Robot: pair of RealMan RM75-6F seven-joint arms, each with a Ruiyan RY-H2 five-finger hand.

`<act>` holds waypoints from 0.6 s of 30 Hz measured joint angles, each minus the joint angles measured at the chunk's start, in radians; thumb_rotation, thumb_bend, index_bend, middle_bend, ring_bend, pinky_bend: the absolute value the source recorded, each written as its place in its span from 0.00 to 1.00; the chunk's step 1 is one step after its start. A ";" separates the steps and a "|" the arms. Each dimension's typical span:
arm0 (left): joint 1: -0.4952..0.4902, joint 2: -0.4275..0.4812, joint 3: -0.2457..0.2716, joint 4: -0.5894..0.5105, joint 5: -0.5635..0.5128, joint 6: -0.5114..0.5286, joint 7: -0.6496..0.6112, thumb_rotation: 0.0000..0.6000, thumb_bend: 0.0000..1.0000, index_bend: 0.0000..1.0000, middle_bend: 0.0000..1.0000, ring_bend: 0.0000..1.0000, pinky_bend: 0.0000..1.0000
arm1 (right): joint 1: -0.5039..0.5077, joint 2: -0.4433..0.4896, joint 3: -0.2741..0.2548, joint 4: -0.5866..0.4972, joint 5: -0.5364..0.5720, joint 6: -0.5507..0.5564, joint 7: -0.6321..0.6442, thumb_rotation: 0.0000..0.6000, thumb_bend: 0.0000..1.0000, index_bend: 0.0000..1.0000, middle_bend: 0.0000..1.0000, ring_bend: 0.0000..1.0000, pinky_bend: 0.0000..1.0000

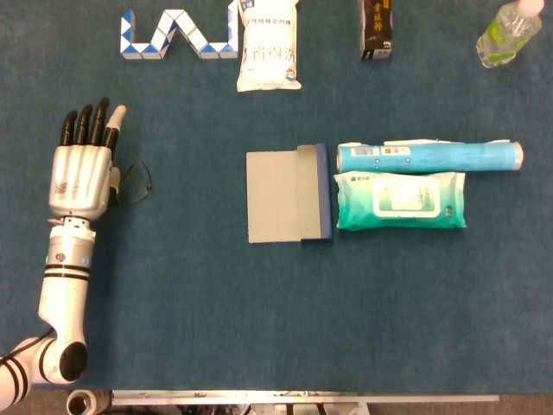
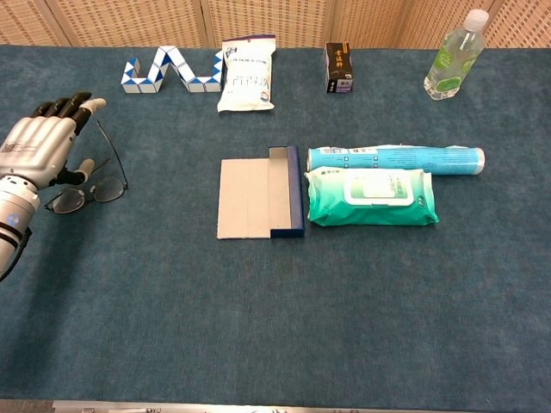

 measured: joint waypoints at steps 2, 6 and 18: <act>-0.005 -0.010 -0.001 0.022 -0.003 -0.009 -0.003 1.00 0.40 0.00 0.00 0.00 0.06 | 0.000 0.000 0.000 0.000 0.000 0.001 0.001 1.00 0.37 0.70 0.63 0.51 0.52; -0.012 -0.029 0.000 0.061 -0.008 -0.023 -0.011 1.00 0.40 0.00 0.00 0.00 0.06 | -0.002 0.001 0.002 0.000 0.001 0.004 0.003 1.00 0.37 0.70 0.63 0.51 0.52; -0.008 -0.066 0.016 0.133 -0.007 -0.038 -0.043 1.00 0.40 0.00 0.00 0.00 0.06 | -0.005 0.002 0.001 -0.001 -0.003 0.008 0.004 1.00 0.37 0.70 0.63 0.51 0.52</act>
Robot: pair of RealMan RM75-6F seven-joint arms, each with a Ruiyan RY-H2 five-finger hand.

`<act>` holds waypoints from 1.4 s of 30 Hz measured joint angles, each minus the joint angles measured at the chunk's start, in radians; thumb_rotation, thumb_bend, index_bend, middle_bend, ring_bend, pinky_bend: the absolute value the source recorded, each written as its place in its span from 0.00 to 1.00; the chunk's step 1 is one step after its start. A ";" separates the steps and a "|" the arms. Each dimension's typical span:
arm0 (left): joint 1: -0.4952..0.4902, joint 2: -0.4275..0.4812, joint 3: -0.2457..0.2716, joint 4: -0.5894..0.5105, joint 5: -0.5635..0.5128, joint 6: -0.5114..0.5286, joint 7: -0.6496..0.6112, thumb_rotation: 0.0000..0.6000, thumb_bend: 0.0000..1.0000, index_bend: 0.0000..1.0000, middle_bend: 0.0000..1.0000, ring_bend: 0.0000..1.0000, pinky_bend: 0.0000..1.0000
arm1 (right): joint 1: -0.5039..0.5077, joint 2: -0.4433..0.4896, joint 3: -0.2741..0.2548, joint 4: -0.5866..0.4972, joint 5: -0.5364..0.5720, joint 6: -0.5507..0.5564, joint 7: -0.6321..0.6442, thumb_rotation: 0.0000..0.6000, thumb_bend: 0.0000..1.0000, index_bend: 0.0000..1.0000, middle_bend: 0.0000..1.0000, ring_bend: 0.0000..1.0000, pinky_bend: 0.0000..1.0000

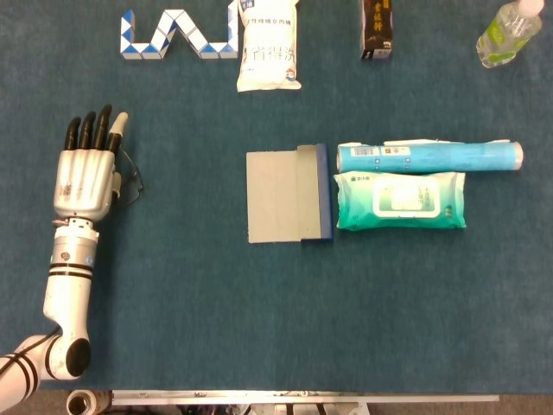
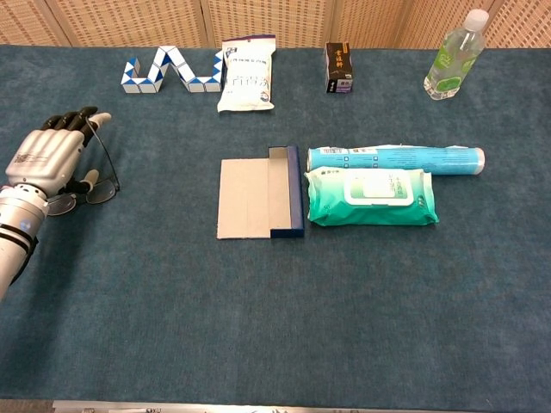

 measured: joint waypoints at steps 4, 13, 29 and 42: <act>0.004 0.004 -0.002 -0.005 0.002 0.008 -0.008 1.00 0.40 0.00 0.00 0.00 0.06 | 0.000 -0.001 -0.001 0.000 -0.002 -0.001 -0.001 1.00 0.37 0.70 0.63 0.51 0.52; 0.028 0.084 -0.035 -0.144 0.017 0.116 0.010 1.00 0.40 0.00 0.00 0.00 0.06 | 0.000 -0.002 -0.004 -0.002 -0.013 0.004 -0.003 1.00 0.37 0.70 0.63 0.51 0.52; 0.063 0.290 -0.078 -0.602 0.115 0.304 0.182 1.00 0.40 0.00 0.00 0.00 0.06 | -0.006 0.000 -0.007 -0.007 -0.025 0.019 -0.001 1.00 0.37 0.70 0.63 0.51 0.52; -0.048 0.232 -0.088 -0.615 0.078 0.167 0.324 1.00 0.32 0.00 0.00 0.00 0.06 | -0.005 0.005 -0.003 -0.007 -0.017 0.016 0.008 1.00 0.37 0.70 0.63 0.51 0.52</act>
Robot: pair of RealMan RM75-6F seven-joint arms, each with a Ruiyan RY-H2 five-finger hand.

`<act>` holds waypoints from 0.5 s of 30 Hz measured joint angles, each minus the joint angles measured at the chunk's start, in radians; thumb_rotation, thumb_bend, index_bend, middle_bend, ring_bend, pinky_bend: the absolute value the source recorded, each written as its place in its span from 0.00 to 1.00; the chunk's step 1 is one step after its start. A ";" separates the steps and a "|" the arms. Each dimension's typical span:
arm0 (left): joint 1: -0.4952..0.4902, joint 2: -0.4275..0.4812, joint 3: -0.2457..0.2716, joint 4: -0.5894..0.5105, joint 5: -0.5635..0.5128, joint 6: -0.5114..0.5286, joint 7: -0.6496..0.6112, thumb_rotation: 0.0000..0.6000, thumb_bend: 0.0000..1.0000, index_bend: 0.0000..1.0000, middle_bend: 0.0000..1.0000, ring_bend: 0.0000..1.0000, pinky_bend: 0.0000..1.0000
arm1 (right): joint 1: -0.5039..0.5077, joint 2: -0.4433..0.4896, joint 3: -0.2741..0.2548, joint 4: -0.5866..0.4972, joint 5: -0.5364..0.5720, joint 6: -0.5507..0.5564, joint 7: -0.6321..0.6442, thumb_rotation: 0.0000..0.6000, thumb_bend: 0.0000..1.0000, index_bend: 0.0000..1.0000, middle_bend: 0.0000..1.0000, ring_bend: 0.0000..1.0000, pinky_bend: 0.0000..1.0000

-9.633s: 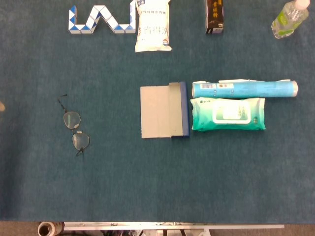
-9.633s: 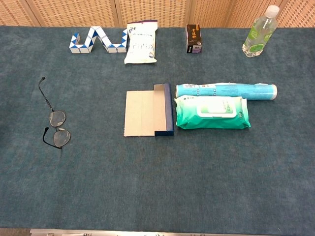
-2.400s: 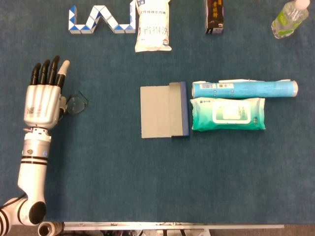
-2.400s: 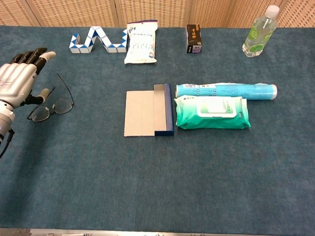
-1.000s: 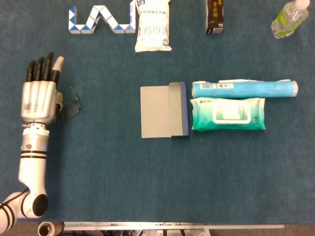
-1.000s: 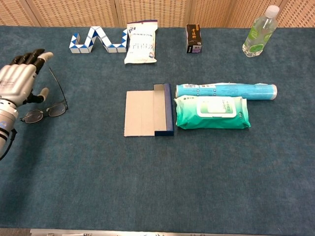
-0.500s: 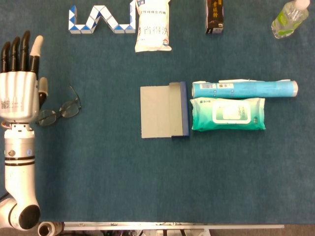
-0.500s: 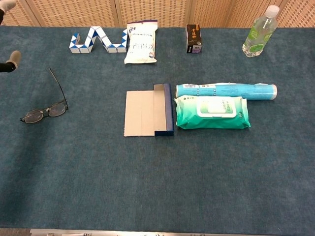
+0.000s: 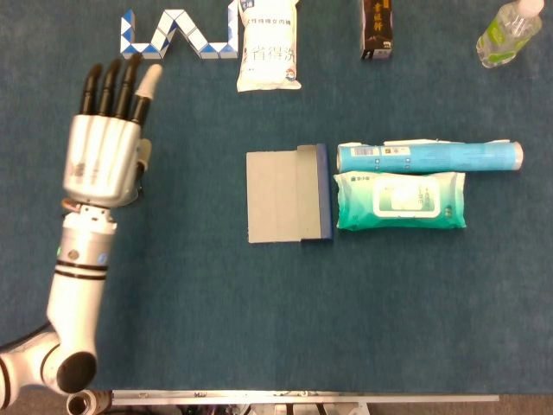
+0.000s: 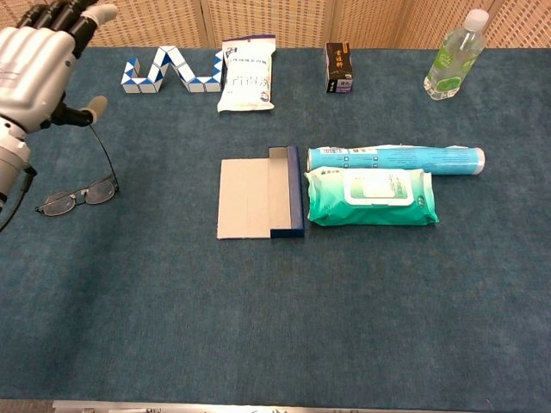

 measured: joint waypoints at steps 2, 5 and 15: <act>-0.019 -0.018 -0.009 0.022 -0.022 -0.018 0.019 1.00 0.32 0.00 0.00 0.00 0.06 | 0.000 0.001 0.001 0.001 0.001 0.000 0.003 1.00 0.37 0.70 0.63 0.51 0.52; -0.041 -0.038 -0.020 0.048 -0.051 -0.039 0.033 1.00 0.32 0.00 0.00 0.00 0.06 | 0.000 0.002 0.003 0.002 0.005 0.000 0.007 1.00 0.37 0.70 0.63 0.51 0.52; -0.055 -0.052 -0.010 0.113 -0.099 -0.057 0.039 1.00 0.32 0.00 0.00 0.00 0.06 | 0.001 0.001 0.001 0.002 0.002 -0.004 0.004 1.00 0.37 0.70 0.63 0.51 0.52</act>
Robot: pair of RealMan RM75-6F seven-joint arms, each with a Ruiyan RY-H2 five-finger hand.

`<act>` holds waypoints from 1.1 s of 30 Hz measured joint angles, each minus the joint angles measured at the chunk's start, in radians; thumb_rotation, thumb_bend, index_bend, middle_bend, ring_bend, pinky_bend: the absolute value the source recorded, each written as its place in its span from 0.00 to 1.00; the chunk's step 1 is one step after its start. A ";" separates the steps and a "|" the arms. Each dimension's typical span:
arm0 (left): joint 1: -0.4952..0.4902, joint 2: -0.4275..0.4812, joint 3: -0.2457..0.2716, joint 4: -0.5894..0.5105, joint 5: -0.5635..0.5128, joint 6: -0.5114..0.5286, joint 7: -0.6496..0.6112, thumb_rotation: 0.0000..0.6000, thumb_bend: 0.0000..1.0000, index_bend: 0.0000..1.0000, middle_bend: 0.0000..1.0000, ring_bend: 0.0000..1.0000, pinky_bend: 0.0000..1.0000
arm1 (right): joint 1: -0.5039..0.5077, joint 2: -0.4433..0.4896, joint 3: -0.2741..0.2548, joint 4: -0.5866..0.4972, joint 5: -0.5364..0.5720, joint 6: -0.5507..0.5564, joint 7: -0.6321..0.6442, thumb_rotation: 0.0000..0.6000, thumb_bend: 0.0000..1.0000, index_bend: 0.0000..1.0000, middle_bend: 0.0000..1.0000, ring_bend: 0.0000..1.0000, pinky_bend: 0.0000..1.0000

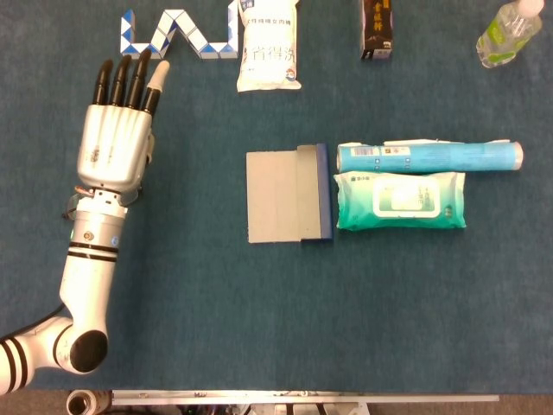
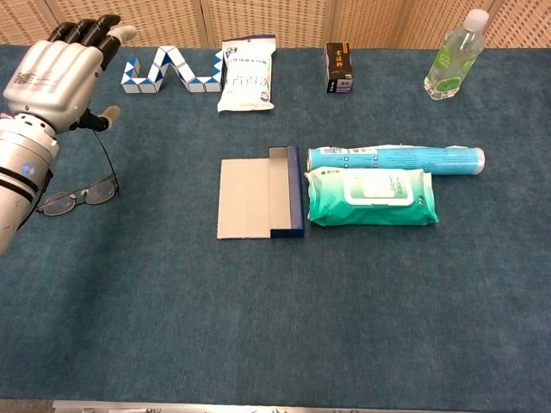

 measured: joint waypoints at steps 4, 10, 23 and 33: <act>0.009 0.004 0.013 0.029 -0.002 0.007 -0.024 1.00 0.32 0.00 0.00 0.00 0.06 | 0.001 -0.002 0.000 0.000 0.000 -0.002 -0.005 1.00 0.37 0.70 0.63 0.51 0.52; 0.035 0.018 0.034 0.064 -0.008 0.021 -0.058 1.00 0.32 0.00 0.00 0.00 0.06 | 0.003 -0.004 0.000 -0.001 0.002 -0.008 -0.011 1.00 0.37 0.70 0.63 0.51 0.52; 0.089 0.009 0.099 0.155 0.012 0.047 -0.118 1.00 0.32 0.00 0.00 0.00 0.06 | 0.003 -0.006 -0.002 -0.002 0.000 -0.006 -0.018 1.00 0.37 0.70 0.63 0.51 0.52; 0.105 -0.037 0.116 0.257 0.009 0.022 -0.180 1.00 0.32 0.00 0.00 0.00 0.06 | 0.002 -0.006 -0.001 -0.003 0.000 -0.003 -0.017 1.00 0.37 0.70 0.63 0.51 0.52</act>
